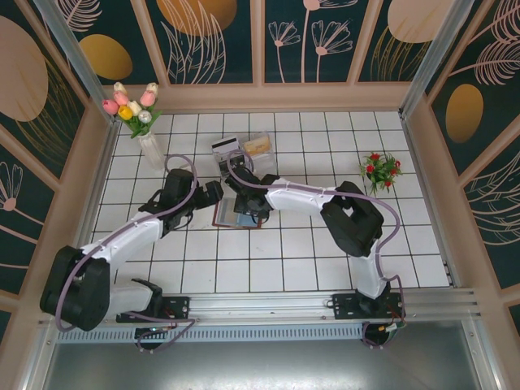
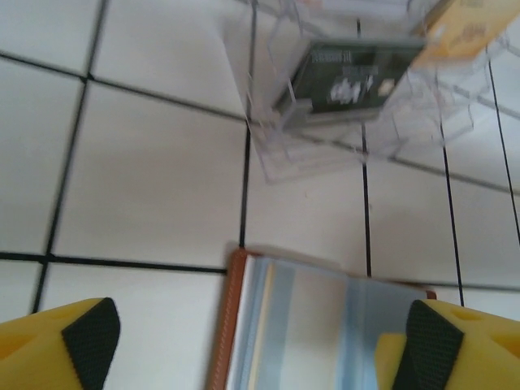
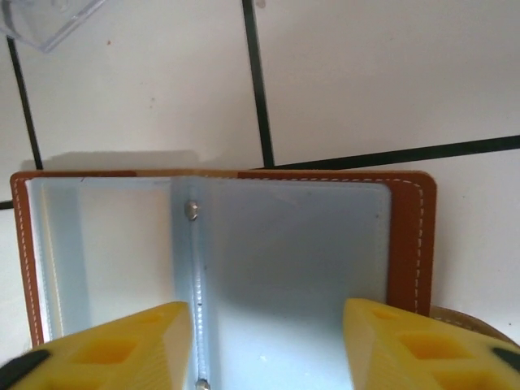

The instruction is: Take the credit cards out of the card holder

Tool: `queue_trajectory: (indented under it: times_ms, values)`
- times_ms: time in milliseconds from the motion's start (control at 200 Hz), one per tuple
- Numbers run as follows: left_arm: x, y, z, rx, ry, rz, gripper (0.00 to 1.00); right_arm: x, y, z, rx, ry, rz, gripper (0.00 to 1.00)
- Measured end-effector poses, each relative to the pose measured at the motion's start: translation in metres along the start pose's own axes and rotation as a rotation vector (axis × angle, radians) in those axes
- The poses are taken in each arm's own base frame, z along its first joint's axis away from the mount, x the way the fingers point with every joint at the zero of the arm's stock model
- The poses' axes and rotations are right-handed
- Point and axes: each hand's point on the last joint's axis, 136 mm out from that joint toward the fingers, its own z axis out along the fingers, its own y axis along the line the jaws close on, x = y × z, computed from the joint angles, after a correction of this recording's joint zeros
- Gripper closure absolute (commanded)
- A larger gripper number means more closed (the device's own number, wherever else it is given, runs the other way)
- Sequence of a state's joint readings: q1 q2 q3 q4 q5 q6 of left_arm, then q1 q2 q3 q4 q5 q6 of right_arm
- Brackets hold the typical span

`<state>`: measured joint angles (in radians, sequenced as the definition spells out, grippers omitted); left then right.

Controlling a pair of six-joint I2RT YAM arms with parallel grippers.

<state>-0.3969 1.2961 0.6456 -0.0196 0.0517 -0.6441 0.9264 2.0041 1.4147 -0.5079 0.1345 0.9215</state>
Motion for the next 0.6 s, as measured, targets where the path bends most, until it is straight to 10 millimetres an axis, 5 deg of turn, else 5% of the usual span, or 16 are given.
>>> queue_trajectory:
  times_ms: [235, 601]
  values:
    - [0.036, -0.008, 0.024, 0.067, 0.195, -0.010, 0.51, 0.006, -0.013, 0.009, 0.021, 0.016, 0.009, 0.55]
    - [0.037, -0.021, 0.027, 0.118, 0.243, -0.014, 0.66, 0.003, -0.012, 0.012, -0.005, 0.005, 0.019, 0.57]
